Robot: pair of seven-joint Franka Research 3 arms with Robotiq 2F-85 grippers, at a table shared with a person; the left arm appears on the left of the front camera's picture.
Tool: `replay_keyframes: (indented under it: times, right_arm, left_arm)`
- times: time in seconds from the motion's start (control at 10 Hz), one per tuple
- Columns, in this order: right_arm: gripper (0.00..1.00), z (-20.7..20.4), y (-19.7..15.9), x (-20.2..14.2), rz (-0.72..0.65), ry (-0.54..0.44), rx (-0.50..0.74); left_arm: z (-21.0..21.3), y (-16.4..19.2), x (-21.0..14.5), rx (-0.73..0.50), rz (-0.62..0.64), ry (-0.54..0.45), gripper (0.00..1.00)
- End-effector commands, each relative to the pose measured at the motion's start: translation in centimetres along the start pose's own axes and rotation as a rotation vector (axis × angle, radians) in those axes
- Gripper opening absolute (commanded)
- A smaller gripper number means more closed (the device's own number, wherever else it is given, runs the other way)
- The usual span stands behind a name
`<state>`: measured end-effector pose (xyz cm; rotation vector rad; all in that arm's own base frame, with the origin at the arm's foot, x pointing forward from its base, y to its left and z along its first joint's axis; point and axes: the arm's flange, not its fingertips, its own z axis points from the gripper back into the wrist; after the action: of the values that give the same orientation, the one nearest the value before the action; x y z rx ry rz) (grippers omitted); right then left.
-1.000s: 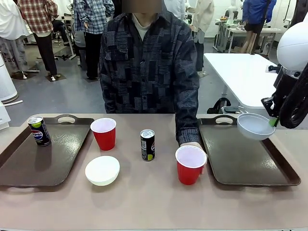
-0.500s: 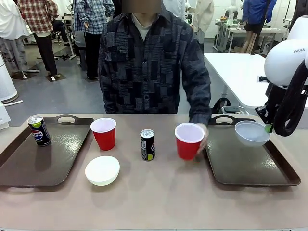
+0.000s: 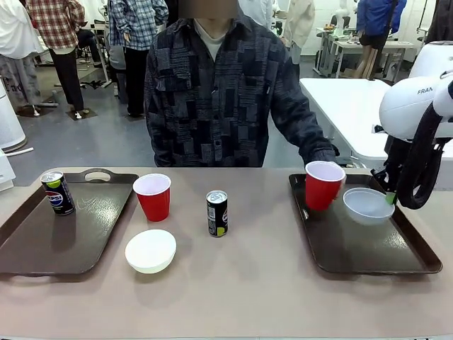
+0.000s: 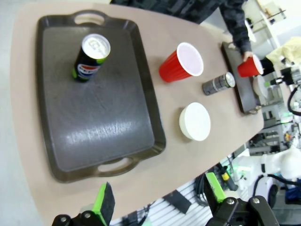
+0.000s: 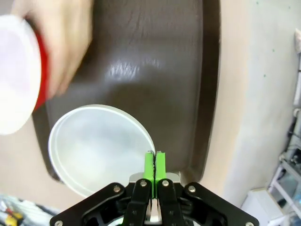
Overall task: Prepare tableware on both trays.
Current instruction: Pick up a Picnic Bowl from the table and place it on a Handle tray.
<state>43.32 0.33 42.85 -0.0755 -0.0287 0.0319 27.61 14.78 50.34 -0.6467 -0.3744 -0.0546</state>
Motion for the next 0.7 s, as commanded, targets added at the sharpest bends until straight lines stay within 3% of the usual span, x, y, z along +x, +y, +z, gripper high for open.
replay_keyframes:
  times: [0.0,0.2,0.6]
  right_arm:
    - [0.01,5.4,0.1,-8.8,0.090,-0.033,-0.028]
    - [0.01,4.6,-0.9,-9.2,0.044,0.053,-0.037]
    - [0.01,3.5,-0.4,-8.5,0.061,0.078,-0.013]
  left_arm:
    - [0.1,0.0,0.0,-0.011,0.006,-0.006,1.00]
    - [0.1,0.0,0.0,-0.011,0.006,-0.006,1.00]
    - [0.1,0.0,0.0,-0.011,0.006,-0.006,1.00]
